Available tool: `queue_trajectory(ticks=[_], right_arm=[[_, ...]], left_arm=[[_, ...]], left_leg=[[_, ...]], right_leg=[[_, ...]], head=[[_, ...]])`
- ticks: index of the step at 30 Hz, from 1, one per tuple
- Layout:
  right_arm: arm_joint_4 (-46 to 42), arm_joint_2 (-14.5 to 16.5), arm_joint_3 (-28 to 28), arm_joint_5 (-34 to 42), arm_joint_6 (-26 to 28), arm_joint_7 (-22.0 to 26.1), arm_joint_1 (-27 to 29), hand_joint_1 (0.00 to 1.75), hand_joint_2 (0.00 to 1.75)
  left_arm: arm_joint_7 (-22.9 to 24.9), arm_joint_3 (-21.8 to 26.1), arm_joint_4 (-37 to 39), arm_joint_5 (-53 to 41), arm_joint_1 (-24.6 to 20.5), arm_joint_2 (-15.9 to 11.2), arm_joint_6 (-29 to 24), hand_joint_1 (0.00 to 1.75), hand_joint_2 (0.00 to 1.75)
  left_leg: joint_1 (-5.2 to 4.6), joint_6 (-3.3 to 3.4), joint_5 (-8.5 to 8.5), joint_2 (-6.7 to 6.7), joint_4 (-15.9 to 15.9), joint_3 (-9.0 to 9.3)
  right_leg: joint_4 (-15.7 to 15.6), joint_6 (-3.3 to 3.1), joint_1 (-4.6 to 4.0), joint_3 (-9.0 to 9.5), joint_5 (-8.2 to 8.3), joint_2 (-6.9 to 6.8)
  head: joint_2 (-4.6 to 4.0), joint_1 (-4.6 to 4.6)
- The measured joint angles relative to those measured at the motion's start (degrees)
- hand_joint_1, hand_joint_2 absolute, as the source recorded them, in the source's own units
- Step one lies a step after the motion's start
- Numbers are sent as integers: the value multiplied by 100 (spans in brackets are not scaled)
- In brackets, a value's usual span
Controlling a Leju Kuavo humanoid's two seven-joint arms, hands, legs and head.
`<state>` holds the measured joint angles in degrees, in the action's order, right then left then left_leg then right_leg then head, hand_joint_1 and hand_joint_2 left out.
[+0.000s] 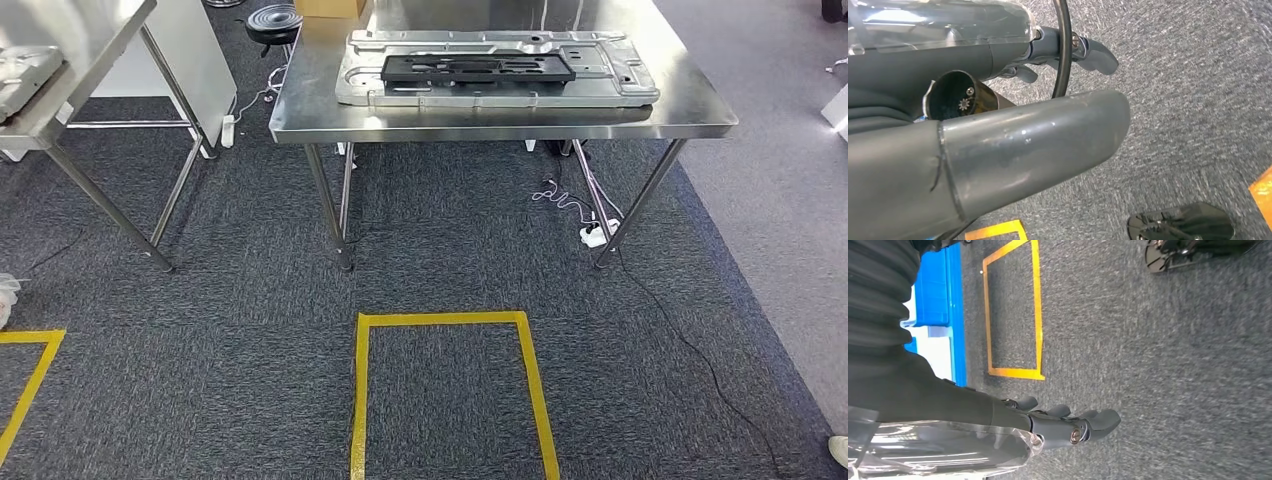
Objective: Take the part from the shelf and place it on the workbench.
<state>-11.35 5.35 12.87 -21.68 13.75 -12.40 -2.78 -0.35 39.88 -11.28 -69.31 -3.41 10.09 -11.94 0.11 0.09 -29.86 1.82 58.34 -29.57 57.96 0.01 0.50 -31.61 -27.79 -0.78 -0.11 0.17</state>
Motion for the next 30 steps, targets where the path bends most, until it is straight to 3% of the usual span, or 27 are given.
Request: queue_trajectory(ticks=[2,4,5,6,7,9,10,12,14,16,17,19,20,21,22,23,25,26,28,30], right_arm=[[5,12,17,-3,0,16,-4,0,175],[6,13,41,-3,0,26,-5,0,175],[7,13,52,-4,1,27,-3,0,175],[9,14,61,-6,2,27,-2,0,131],[12,16,67,-8,2,27,-2,0,87],[16,29,70,-11,2,27,-5,0,0],[16,38,70,-15,3,27,-12,0,0],[16,53,71,-28,3,28,-22,0,0],[19,54,72,-43,4,29,-14,0,0],[22,51,72,-55,4,29,2,0,0],[24,51,72,-61,4,29,2,0,0],[25,52,72,-70,2,29,-8,0,0],[25,53,72,-74,1,29,-12,0,0],[25,52,72,-76,-2,29,-12,0,0],[26,52,72,-76,-3,29,-7,0,0],[28,51,72,-77,-4,29,-2,0,0],[31,50,72,-77,-4,29,-4,0,0],[32,51,72,-78,-4,29,-12,0,0],[32,52,73,-79,-4,29,-19,0,0],[37,55,74,-79,-4,28,-9,0,0]], left_arm=[[0,1,0,-8,3,1,-2,0,0],[0,2,0,-11,15,2,-2,0,0],[1,3,0,-12,22,2,-1,0,0],[3,3,0,-12,26,3,1,0,0],[4,4,0,-13,27,3,2,0,0],[7,7,0,-17,27,0,3,0,0],[8,8,0,-20,28,-3,2,0,0],[11,9,0,-24,29,-8,1,0,0],[15,11,0,-27,27,-7,-4,0,0],[17,14,0,-28,19,-2,-11,0,0],[17,15,0,-28,15,1,-14,0,0],[18,16,0,-28,22,3,-14,0,0],[21,16,0,-28,28,3,-14,0,0],[25,17,0,-28,32,3,-14,0,0],[28,17,0,-28,31,6,-14,0,0],[31,18,0,-28,26,10,-14,0,0],[33,18,0,-28,18,21,-15,0,0],[33,18,0,-28,15,23,-16,0,0],[35,18,0,-27,4,25,-21,0,0],[39,18,0,-26,-12,26,-23,0,0]], left_leg=[[18,-48,-322,-78,489,-220],[27,-71,-676,-117,1253,-573],[31,-76,-724,-122,1491,-681],[34,-76,-668,-124,1542,-702],[37,-67,-494,-139,1338,-600],[43,-28,-107,-284,601,-243],[46,-7,13,-404,258,-100],[39,25,47,-560,-4,-19],[32,68,81,-492,-35,-29],[51,148,141,-374,-94,-16],[65,184,168,-308,-123,-18],[56,214,182,-171,-130,-44],[52,214,182,-95,-127,-59],[50,214,181,-25,-125,-67],[50,210,178,42,-122,-69],[51,202,173,100,-119,-62],[37,159,147,206,-107,-39],[24,127,130,253,-99,-28],[2,58,104,341,-92,-5],[18,-11,68,379,-81,28]], right_leg=[[-25,-68,17,-20,34,32],[-18,-97,12,-57,51,93],[-9,-100,8,-69,56,135],[5,-101,6,-78,59,183],[24,-98,6,-81,59,237],[64,-84,11,-91,55,343],[92,-62,8,-115,58,399],[117,12,21,-182,89,496],[101,100,33,-231,136,592],[185,158,31,-283,69,490],[385,183,28,-377,-68,373],[1084,234,33,-703,-454,167],[1449,258,39,-869,-606,128],[1659,274,46,-958,-657,112],[1644,283,55,-926,-591,94],[1367,281,62,-759,-423,54],[528,244,49,-286,-84,-152],[228,208,29,-131,0,-235],[58,130,-18,-69,1,-262],[34,55,-6,-71,21,-144]], head=[[0,-1],[0,0],[0,0],[0,0],[0,-1],[0,0],[0,0],[0,1],[0,-1],[0,3],[0,4],[0,5],[0,4],[0,4],[0,4],[0,4],[0,4],[0,2],[0,-1],[0,-2]])
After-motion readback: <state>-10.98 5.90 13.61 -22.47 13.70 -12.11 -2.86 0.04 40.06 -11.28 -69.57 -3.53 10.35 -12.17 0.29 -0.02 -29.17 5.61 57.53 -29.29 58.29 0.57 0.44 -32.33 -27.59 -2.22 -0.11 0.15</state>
